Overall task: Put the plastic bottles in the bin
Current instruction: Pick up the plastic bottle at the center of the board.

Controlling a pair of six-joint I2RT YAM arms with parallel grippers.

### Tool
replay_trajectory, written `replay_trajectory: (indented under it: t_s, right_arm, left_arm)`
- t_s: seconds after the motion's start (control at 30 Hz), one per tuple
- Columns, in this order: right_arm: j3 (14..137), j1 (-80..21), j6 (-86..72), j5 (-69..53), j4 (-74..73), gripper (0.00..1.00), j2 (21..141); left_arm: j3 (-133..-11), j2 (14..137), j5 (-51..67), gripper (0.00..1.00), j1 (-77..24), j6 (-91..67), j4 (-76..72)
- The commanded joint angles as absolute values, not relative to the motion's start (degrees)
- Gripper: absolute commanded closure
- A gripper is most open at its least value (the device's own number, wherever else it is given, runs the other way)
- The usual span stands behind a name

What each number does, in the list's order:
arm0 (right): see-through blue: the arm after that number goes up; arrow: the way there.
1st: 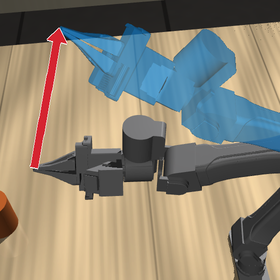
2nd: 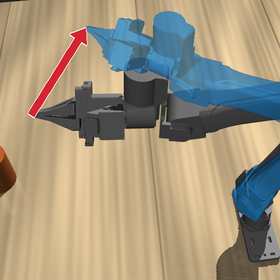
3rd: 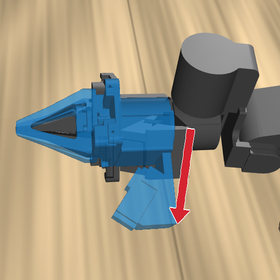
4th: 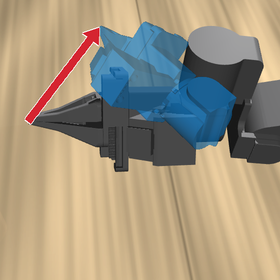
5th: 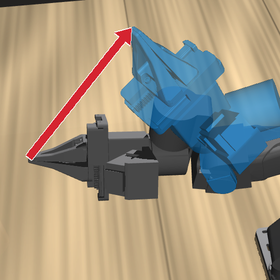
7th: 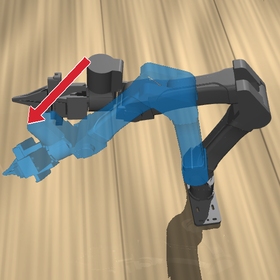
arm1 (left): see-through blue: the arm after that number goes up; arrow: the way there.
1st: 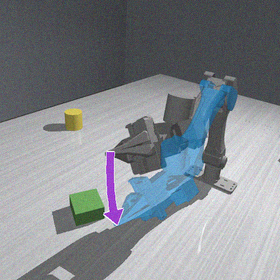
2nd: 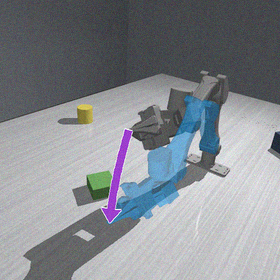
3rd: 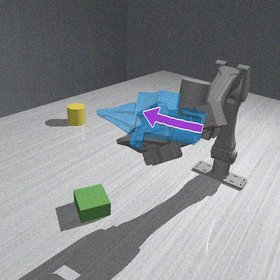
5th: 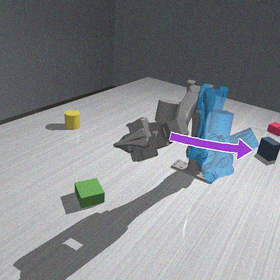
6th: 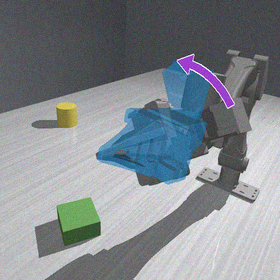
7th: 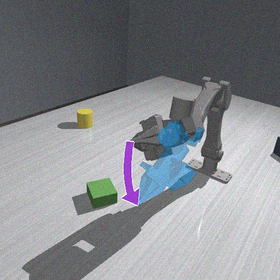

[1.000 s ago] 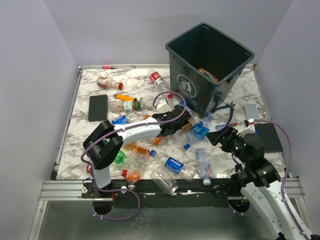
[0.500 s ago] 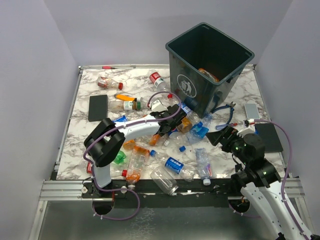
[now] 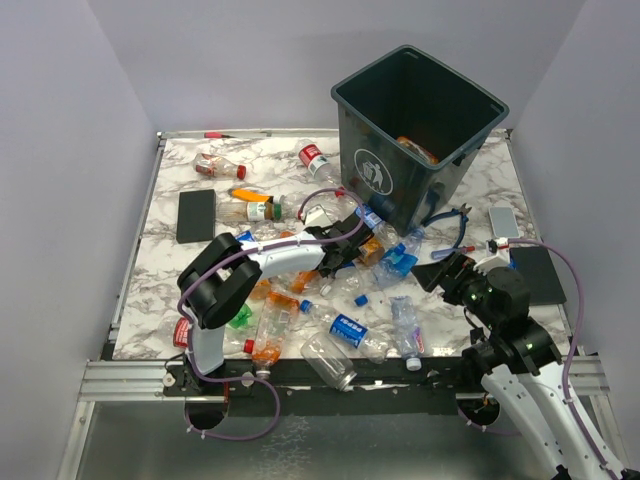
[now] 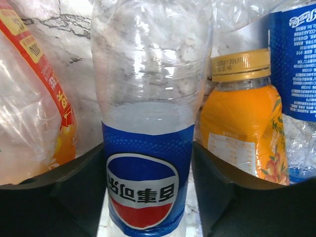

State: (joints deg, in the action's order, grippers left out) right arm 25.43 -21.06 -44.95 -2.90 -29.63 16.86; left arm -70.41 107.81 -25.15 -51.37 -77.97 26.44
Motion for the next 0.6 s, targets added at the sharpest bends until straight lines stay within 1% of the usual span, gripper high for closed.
replay_trajectory:
  t_s: [0.0, 0.1, 0.23, 0.43, 0.57]
  right_arm:
    - [26.3, -21.3, -44.0, -3.8, -29.7, 0.02, 17.2]
    - [27.0, -21.3, -44.1, -3.7, -30.2, 0.02, 17.6]
    - [29.5, -21.3, -43.5, -3.7, -31.3, 0.02, 17.7]
    - [36.0, -21.3, -40.8, -4.0, -33.6, 0.02, 18.8]
    - [42.5, -21.3, -36.3, -7.7, -35.0, 0.02, 20.5]
  left_arm:
    - [-69.5, 108.1, -23.7, 0.39, -51.3, -76.9, 27.4]
    - [-69.5, 105.8, -24.3, 0.5, -51.3, -76.1, 27.5]
    - [-69.8, 100.7, -25.5, 0.6, -51.4, -74.9, 27.5]
    - [-71.5, 91.8, -26.9, 0.69, -51.4, -70.8, 27.6]
    - [-71.5, 84.4, -30.9, 0.72, -51.4, -67.8, 27.3]
